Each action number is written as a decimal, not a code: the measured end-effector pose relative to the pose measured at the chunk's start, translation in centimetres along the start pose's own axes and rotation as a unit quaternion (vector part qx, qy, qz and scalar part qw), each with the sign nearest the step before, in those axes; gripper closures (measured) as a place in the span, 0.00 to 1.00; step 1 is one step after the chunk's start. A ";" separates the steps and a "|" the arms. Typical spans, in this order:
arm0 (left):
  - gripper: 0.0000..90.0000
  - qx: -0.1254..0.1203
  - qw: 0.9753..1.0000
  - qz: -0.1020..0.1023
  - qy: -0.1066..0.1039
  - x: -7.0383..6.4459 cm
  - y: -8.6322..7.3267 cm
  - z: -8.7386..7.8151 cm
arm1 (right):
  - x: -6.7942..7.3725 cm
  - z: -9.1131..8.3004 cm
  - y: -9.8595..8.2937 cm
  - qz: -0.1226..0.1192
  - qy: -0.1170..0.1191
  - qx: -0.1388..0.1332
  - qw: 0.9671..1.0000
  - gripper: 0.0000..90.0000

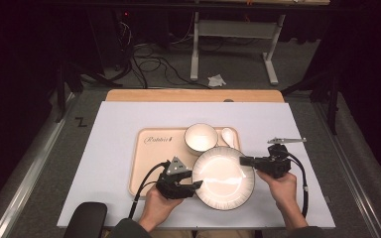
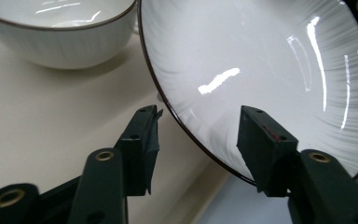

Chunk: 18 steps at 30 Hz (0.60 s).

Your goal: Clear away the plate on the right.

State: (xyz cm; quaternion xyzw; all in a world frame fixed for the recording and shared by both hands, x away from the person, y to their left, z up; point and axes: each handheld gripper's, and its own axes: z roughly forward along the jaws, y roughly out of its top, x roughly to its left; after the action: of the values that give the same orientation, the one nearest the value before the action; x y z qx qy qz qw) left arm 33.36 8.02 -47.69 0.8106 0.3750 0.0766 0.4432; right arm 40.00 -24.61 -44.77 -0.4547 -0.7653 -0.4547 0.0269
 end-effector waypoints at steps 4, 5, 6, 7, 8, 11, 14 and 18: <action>0.60 -0.005 1.000 -0.017 -0.004 0.5 -0.1 -0.2 | 0.8 0.4 0.5 -0.014 0.006 -0.005 1.000 0.96; 0.62 -0.005 1.000 -0.017 -0.004 0.5 -0.1 -0.2 | 0.9 0.5 0.6 -0.016 0.007 -0.006 1.000 0.96; 0.64 -0.005 1.000 -0.021 -0.002 0.5 -0.1 -0.3 | 1.1 0.7 0.6 -0.019 0.008 -0.004 1.000 0.96; 0.66 -0.004 1.000 -0.022 -0.002 0.6 -0.1 -0.3 | 1.2 0.9 0.7 -0.021 0.009 -0.003 1.000 0.96; 0.67 -0.002 1.000 -0.027 0.001 0.6 -0.2 -0.3 | 1.4 1.0 0.8 -0.024 0.008 -0.002 1.000 0.96; 0.70 -0.001 0.999 -0.036 0.008 0.9 -0.2 -0.5 | 1.9 1.3 0.9 -0.035 0.004 -0.001 0.999 0.95; 0.74 0.001 0.999 -0.047 0.015 1.1 0.0 -0.7 | 2.4 1.3 0.9 -0.054 -0.004 -0.010 0.998 0.95; 0.83 -0.004 0.998 -0.061 0.018 1.7 0.2 -1.2 | 2.6 1.4 0.8 -0.056 -0.007 -0.008 0.998 0.95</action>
State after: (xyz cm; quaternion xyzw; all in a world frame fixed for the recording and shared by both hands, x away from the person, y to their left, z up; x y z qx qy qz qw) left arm 34.12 9.91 -47.16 0.7830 0.4312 0.0657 0.4434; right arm 39.60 -21.70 -43.83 -0.4145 -0.7864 -0.4580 -0.0080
